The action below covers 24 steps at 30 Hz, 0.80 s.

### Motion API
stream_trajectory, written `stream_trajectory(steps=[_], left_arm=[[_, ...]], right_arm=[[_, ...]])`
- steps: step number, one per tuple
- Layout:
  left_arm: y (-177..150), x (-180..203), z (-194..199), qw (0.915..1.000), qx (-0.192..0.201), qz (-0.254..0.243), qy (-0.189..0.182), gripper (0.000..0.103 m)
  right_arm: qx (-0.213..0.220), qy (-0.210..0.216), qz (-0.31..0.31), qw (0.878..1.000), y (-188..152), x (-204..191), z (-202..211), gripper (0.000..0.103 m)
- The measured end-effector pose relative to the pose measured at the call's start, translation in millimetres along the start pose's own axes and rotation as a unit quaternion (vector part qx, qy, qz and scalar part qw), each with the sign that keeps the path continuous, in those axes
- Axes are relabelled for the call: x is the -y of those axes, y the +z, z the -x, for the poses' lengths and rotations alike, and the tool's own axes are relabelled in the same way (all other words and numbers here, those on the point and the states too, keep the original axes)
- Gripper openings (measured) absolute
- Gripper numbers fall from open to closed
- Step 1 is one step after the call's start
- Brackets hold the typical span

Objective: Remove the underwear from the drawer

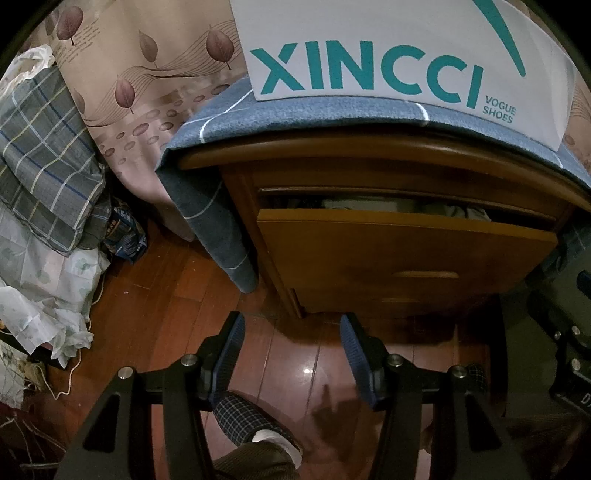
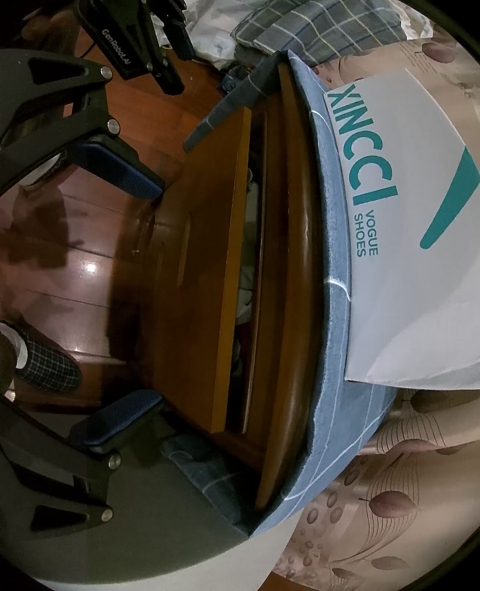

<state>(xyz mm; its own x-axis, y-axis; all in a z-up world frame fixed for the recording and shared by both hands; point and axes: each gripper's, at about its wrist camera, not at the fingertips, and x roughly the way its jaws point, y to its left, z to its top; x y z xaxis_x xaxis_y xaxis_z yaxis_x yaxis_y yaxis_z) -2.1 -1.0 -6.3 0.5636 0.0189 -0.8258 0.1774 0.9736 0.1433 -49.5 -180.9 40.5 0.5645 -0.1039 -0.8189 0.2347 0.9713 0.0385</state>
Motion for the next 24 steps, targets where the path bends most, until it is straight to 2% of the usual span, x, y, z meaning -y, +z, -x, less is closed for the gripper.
stream_trajectory(steps=[24], left_arm=[[0.3, 4.0, -2.0, 0.9999, -0.003, -0.009, 0.012, 0.055]], right_arm=[[-0.001, 0.003, -0.016, 1.0, 3.5, 7.5, 2.0, 0.103]])
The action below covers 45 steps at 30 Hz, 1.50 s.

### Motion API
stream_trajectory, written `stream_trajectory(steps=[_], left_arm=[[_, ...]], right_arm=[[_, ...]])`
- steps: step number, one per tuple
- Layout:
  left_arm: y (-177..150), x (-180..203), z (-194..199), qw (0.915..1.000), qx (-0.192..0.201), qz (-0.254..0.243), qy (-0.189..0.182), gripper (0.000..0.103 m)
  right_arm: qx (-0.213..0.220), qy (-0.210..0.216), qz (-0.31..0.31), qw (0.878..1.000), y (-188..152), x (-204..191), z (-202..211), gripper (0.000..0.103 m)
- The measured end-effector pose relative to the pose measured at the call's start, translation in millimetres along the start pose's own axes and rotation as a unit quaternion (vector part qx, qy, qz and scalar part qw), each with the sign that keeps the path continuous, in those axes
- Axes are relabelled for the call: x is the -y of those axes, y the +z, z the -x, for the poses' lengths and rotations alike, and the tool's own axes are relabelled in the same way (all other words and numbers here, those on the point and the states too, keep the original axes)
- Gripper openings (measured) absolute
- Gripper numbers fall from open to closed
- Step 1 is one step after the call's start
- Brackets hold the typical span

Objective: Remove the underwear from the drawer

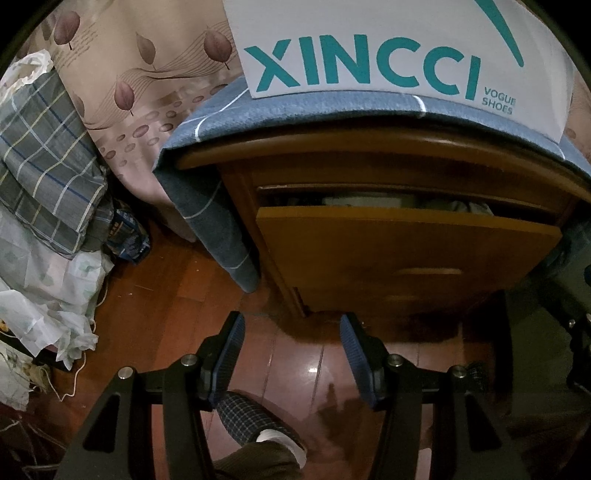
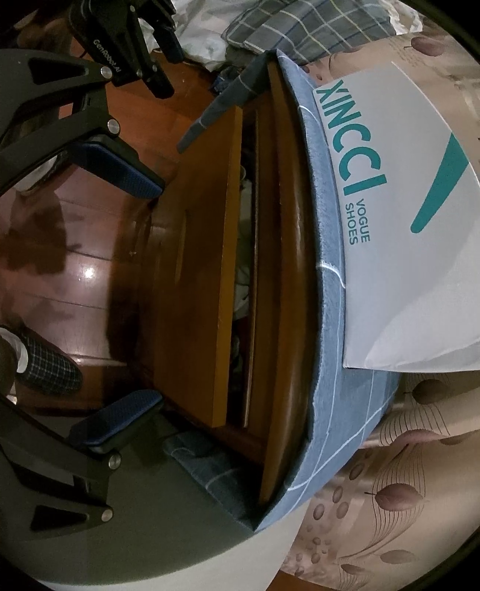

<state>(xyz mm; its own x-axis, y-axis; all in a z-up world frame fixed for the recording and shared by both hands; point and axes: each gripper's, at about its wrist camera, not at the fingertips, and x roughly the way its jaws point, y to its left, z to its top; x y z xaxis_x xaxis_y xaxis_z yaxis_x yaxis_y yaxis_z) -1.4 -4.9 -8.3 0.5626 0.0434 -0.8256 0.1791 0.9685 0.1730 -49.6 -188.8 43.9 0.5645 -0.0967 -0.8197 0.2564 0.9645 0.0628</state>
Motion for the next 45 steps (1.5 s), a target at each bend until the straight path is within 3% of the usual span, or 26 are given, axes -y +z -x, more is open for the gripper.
stream_trajectory(steps=[18, 22, 25, 27, 30, 36, 42, 45], left_arm=[[3.5, -5.5, -6.5, 0.9997, -0.019, 0.005, -0.011, 0.055], [8.1, -24.3, -9.8, 0.9967, -0.03, 0.055, -0.051, 0.055], [12.5, -44.0, -14.3, 0.9886, -0.039, 0.112, -0.092, 0.055], [12.4, -56.1, -20.4, 0.9782, -0.051, 0.158, -0.125, 0.055], [10.2, -71.2, -33.8, 0.9561, -0.07, 0.225, -0.174, 0.055], [10.7, -80.7, -58.8, 0.9037, -0.07, 0.352, -0.234, 0.065], [22.8, -80.9, -92.2, 0.8493, -0.087, 0.446, -0.269, 0.067], [22.5, -80.9, -107.0, 0.8332, -0.095, 0.469, -0.278, 0.068]], right_arm=[[-0.004, -0.001, -0.014, 1.0, -0.6, 11.1, 0.8, 0.103], [-0.002, -0.001, -0.018, 1.0, -1.7, 13.5, 1.6, 0.103], [-0.003, 0.003, -0.031, 1.0, -1.4, 18.0, 0.7, 0.103], [-0.003, 0.011, -0.046, 0.999, 0.0, 22.0, 0.0, 0.103], [-0.005, 0.024, -0.063, 0.998, 1.7, 24.7, -1.2, 0.103], [-0.011, 0.042, -0.09, 0.995, 3.7, 33.6, -3.2, 0.103], [-0.021, 0.057, -0.114, 0.992, 4.9, 43.4, -7.0, 0.103], [-0.019, 0.057, -0.124, 0.99, 5.8, 48.8, -6.1, 0.103]])
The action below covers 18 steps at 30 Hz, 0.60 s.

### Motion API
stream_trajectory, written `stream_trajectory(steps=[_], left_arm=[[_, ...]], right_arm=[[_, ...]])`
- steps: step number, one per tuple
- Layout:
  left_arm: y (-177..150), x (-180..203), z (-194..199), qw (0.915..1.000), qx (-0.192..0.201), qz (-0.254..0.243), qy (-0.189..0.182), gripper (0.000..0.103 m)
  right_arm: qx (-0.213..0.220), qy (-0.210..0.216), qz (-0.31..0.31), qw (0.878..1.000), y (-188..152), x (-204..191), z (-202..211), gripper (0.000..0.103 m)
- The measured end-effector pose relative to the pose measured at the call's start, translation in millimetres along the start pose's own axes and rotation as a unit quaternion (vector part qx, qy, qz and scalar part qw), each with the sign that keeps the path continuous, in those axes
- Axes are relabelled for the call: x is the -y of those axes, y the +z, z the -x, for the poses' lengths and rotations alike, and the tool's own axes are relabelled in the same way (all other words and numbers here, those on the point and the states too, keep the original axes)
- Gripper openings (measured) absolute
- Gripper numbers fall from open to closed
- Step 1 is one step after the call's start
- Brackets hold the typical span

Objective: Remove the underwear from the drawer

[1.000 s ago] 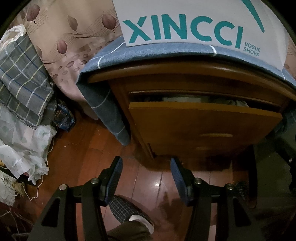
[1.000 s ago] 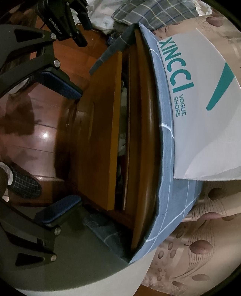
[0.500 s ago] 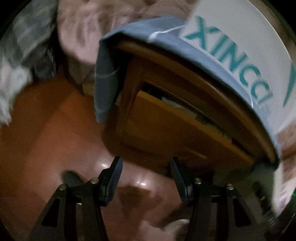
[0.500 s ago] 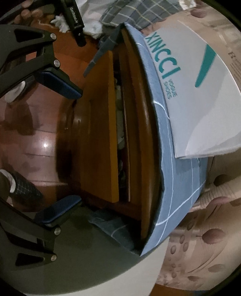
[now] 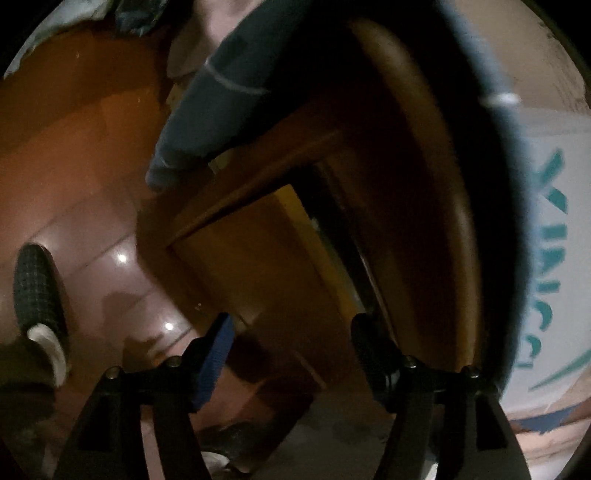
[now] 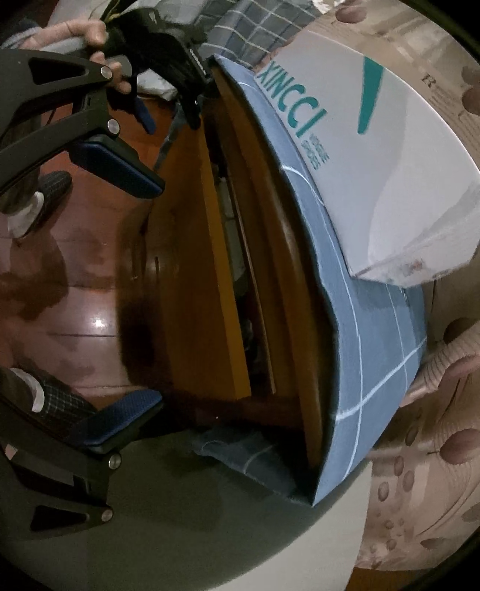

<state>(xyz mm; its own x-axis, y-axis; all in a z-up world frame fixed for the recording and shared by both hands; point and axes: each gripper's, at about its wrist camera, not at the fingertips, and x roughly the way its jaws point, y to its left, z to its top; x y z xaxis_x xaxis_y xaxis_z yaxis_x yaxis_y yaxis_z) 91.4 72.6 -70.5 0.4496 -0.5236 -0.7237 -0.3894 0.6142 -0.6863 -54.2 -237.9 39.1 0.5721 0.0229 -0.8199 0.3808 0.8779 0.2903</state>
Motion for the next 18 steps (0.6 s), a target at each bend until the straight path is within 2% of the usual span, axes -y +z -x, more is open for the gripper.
stream_trajectory(steps=[6, 8, 10, 13, 18], left_arm=[[-3.2, -4.9, -18.0, 0.998, 0.006, 0.045, -0.045, 0.068], [-4.7, -11.1, -21.8, 0.9967, 0.008, 0.06, -0.054, 0.072], [-5.9, -21.4, -26.5, 0.9945, 0.0, 0.084, -0.063, 0.083], [-8.1, -35.0, -35.1, 0.9891, -0.006, 0.119, -0.086, 0.094], [-9.0, -45.1, -45.5, 0.9848, -0.007, 0.143, -0.099, 0.103]], right_arm=[[-0.004, 0.011, -0.016, 1.0, 1.1, 6.2, 0.6, 0.103], [-0.008, 0.014, -0.019, 1.0, 2.0, 6.4, -0.3, 0.103], [-0.006, 0.012, -0.017, 1.0, 3.0, 6.0, 0.9, 0.103], [0.009, -0.001, -0.006, 1.0, 5.6, 5.5, 5.7, 0.103], [0.027, -0.016, -0.01, 0.999, 9.3, 10.3, 13.2, 0.103]])
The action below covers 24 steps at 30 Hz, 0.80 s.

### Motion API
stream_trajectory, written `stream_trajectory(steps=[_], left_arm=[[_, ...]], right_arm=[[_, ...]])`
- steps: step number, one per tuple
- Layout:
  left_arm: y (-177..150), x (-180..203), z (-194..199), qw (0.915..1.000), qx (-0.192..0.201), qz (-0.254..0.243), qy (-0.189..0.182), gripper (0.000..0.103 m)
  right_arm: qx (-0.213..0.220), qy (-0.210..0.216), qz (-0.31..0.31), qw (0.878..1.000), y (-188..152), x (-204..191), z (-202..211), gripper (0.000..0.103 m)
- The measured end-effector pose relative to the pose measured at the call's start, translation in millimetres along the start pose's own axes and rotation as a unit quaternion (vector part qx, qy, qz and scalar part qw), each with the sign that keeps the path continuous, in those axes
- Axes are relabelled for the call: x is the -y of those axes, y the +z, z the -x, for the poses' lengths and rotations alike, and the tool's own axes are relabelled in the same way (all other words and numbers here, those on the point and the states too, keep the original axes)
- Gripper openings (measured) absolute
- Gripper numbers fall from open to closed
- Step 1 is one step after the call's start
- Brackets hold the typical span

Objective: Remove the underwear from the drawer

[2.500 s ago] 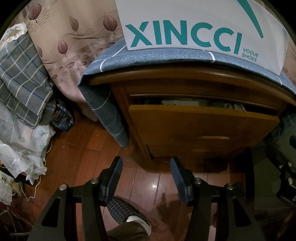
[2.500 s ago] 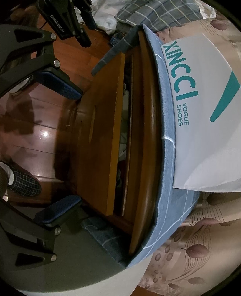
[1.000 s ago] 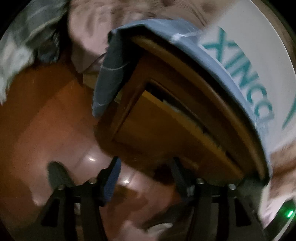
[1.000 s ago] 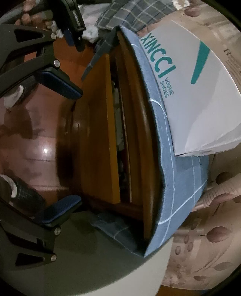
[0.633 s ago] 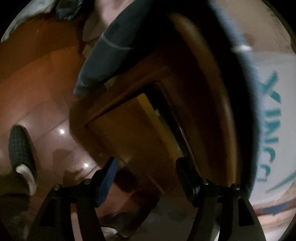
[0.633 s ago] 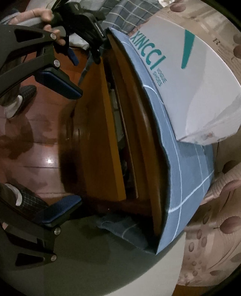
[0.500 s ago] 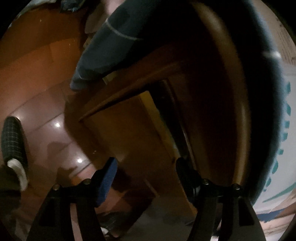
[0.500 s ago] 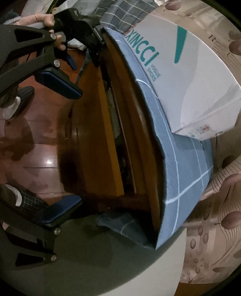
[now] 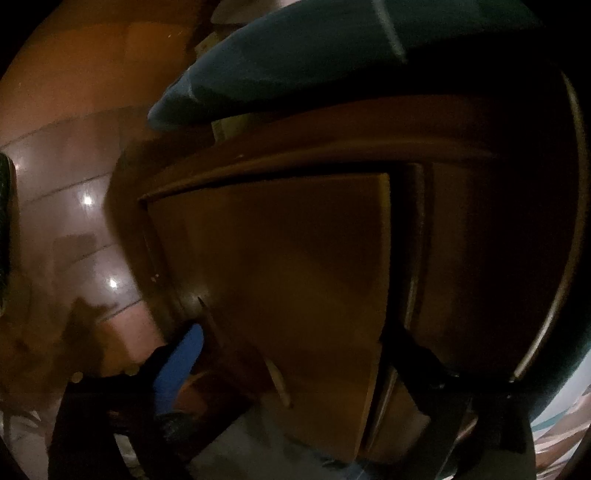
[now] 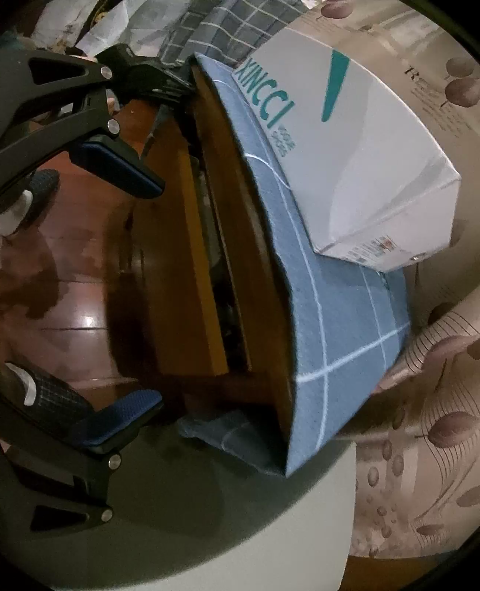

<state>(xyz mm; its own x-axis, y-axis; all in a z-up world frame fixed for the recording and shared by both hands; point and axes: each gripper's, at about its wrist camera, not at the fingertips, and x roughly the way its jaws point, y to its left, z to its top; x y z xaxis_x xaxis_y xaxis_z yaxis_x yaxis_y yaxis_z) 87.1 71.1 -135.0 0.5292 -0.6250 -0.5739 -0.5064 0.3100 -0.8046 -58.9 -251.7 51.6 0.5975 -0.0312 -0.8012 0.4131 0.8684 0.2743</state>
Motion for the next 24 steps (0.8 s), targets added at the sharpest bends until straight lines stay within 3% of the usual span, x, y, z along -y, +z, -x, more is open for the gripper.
stream_trajectory(steps=[6, 13, 17, 20, 24], left_arm=[[8.3, -9.0, -12.7, 0.9987, -0.008, 0.049, 0.008, 0.103], [15.0, -9.2, -25.6, 0.9988, 0.016, 0.039, 0.026, 0.103], [13.7, -6.2, -25.8, 0.9992, 0.027, 0.015, 0.025, 0.103], [12.1, 7.0, -18.8, 0.9957, 0.045, -0.029, 0.075, 0.103], [13.0, 5.4, -13.2, 0.9934, 0.032, -0.065, 0.089, 0.103]], right_arm=[[0.031, -0.037, -0.002, 0.999, 4.5, 5.5, 10.8, 0.103], [0.036, -0.068, 0.002, 0.997, 6.1, 8.9, 11.2, 0.103], [0.029, -0.066, 0.004, 0.997, 6.5, 8.2, 7.5, 0.103], [0.03, -0.069, 0.007, 0.997, 6.1, 8.0, 7.0, 0.103], [0.029, -0.066, 0.006, 0.997, 5.9, 7.5, 6.7, 0.103]])
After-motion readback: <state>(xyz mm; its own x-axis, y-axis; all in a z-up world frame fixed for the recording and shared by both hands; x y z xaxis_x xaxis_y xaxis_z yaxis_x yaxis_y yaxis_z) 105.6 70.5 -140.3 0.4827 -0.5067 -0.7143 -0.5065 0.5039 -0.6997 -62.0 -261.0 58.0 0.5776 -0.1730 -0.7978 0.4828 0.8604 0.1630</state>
